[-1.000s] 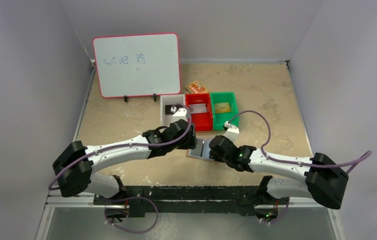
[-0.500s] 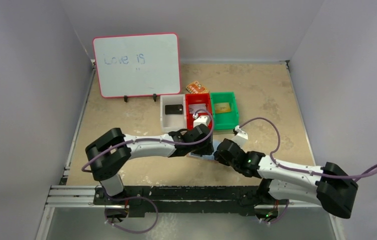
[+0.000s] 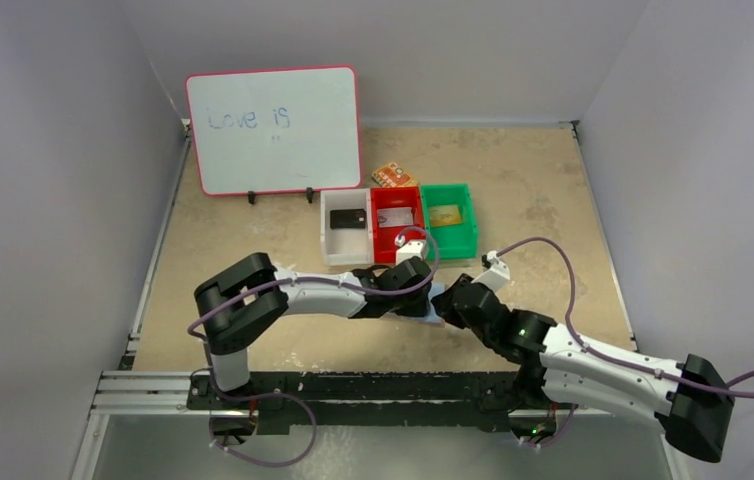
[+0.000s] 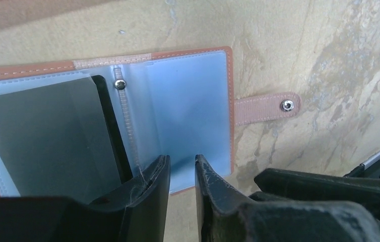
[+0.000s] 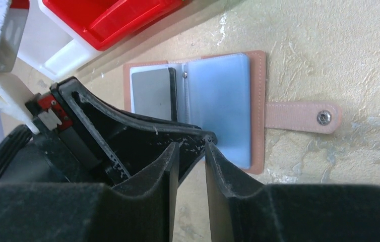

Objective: Take the credit cards out of the card holder

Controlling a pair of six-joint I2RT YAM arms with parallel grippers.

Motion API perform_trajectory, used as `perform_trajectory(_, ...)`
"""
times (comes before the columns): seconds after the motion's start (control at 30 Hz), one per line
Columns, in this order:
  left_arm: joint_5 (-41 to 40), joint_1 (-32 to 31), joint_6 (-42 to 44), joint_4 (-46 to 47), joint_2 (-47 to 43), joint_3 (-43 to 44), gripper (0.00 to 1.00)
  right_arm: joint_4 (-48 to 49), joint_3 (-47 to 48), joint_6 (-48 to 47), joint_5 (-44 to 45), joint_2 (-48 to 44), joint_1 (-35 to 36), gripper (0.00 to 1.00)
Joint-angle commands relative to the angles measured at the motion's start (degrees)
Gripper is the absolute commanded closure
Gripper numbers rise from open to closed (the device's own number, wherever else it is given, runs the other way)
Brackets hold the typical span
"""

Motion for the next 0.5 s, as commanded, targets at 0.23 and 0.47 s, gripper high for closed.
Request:
perform_trajectory(0.23,-4.7,-2.3,-1.0,-2.1,-5.7,-1.5,0.75,-7.9,7.7,-1.0,7.8,7.4,-0.7,0.73)
perform_trajectory(0.47,-16.9,-2.2,-1.9,-10.9,-15.1,-2.1,0.70,-0.2,5.4,-4.2,3.6,5.3,-1.6,0.72)
